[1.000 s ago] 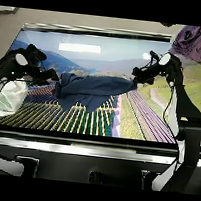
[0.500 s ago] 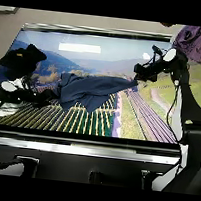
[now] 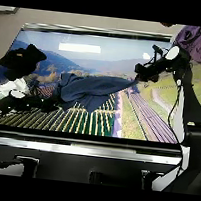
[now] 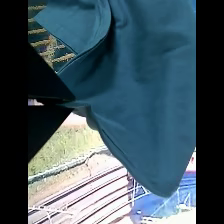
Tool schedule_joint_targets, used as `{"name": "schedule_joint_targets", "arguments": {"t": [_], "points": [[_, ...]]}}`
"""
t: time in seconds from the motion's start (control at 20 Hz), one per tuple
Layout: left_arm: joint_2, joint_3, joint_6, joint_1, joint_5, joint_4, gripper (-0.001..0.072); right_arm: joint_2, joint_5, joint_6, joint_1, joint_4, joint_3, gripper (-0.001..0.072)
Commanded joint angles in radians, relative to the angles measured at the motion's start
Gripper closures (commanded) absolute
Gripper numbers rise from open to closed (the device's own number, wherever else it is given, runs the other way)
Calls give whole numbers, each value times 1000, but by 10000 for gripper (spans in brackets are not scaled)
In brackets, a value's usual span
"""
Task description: Fold the clothes and pants, and hang the long-sleeved shirts on hangers.
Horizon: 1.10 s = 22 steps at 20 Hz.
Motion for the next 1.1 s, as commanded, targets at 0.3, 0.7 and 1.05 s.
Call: {"name": "schedule_joint_targets", "arguments": {"t": [0.3,0.7,1.05], "points": [[-75,-2,23,-68,34,-43,492,25,3,2,1,0,1,683],[59,283,-72,6,-174,191,693,188,-209,20,1,-151,2,685],[425,848,-336,120,-290,612,692,633,-308,137,1,-706,2,684]]}}
